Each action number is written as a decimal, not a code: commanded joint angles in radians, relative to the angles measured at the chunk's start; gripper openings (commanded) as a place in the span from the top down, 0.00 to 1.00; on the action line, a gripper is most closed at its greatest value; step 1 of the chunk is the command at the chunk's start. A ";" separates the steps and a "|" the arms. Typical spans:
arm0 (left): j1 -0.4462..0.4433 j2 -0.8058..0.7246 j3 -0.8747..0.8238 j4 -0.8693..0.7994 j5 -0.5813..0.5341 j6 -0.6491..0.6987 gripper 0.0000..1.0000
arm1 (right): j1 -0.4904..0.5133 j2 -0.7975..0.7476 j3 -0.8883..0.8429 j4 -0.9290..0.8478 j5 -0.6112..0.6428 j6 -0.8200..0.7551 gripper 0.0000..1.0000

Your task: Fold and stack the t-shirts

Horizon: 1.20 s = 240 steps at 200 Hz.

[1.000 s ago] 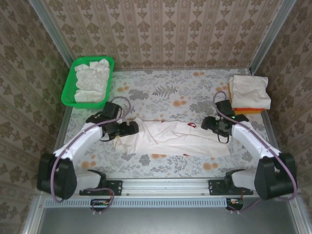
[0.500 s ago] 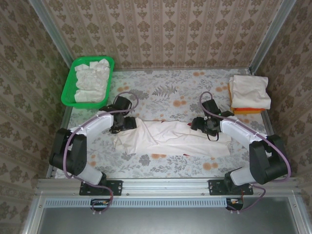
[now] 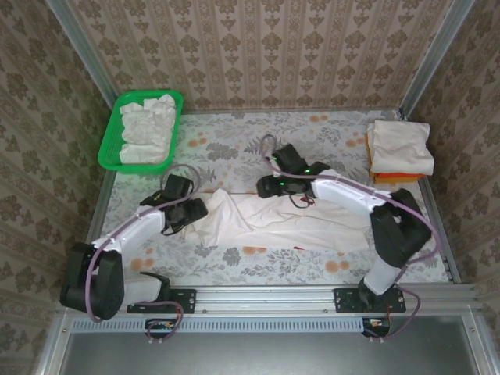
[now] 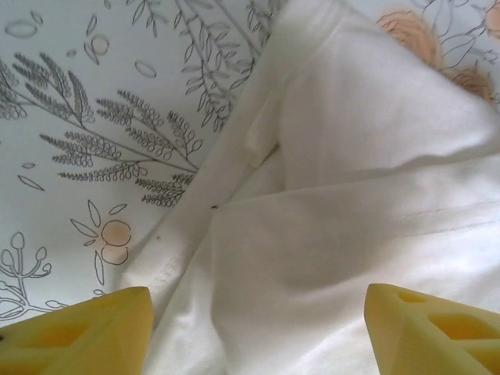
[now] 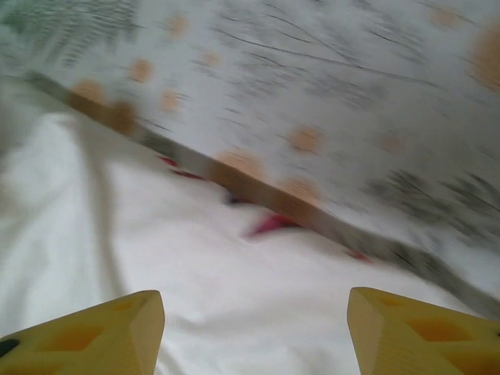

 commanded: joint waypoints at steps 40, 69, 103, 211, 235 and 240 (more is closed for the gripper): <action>0.026 -0.036 -0.045 0.112 0.118 -0.047 0.48 | 0.148 0.286 0.270 -0.008 -0.102 -0.064 0.48; 0.033 -0.044 -0.051 0.107 0.128 -0.031 0.56 | 0.170 0.343 0.300 -0.010 -0.117 -0.050 0.69; 0.039 -0.036 -0.063 0.110 0.135 -0.024 0.69 | 0.172 0.325 0.283 -0.010 -0.100 -0.048 0.88; 0.058 -0.065 -0.100 0.125 0.117 -0.007 1.00 | 0.154 0.351 0.291 -0.038 0.085 0.039 0.57; 0.063 -0.076 -0.102 0.119 0.122 -0.005 1.00 | 0.152 0.363 0.304 -0.035 0.048 0.046 0.77; 0.064 -0.077 -0.100 0.118 0.123 -0.003 1.00 | 0.153 0.363 0.306 -0.033 0.043 0.049 0.81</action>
